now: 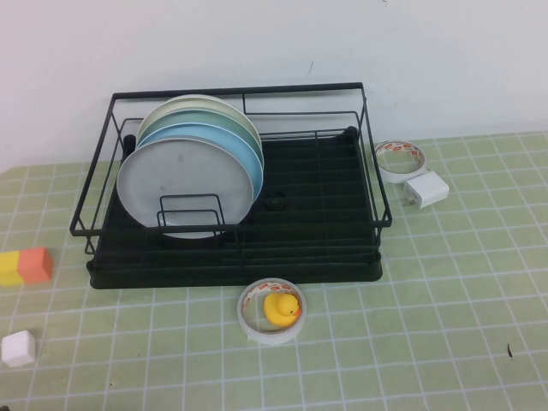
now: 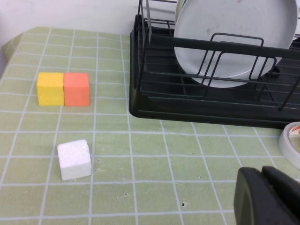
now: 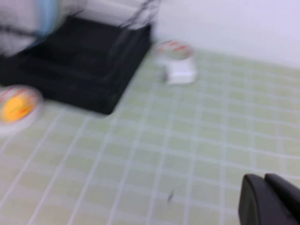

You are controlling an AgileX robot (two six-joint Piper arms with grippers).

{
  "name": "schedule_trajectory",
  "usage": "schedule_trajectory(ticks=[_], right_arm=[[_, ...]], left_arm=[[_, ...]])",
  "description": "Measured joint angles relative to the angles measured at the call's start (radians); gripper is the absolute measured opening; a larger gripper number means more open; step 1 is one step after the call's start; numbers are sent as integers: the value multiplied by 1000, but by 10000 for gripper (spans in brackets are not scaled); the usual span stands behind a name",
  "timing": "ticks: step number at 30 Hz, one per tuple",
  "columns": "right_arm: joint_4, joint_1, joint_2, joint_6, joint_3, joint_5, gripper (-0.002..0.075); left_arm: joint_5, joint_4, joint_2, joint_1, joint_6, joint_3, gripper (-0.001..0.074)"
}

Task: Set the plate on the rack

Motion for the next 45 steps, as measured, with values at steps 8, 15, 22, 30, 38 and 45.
schedule_trajectory(ticks=[8, 15, 22, 30, 38, 45], right_arm=[[18, -271, -9, 12, 196, -323, -2], [31, -346, -97, 14, 261, -372, -2], [33, -352, -130, 18, 327, -375, -2], [34, -352, -130, 20, 328, -294, -2], [71, -352, -130, -37, 322, -254, -2], [119, -352, -130, -120, 320, -240, -2]], left_arm=[[0, -2, 0, 0, 0, 0, -2], [0, -2, 0, 0, 0, 0, -2], [0, -4, 0, 0, 0, 0, -2], [0, -4, 0, 0, 0, 0, -2], [0, -5, 0, 0, 0, 0, -2], [0, -5, 0, 0, 0, 0, -2]])
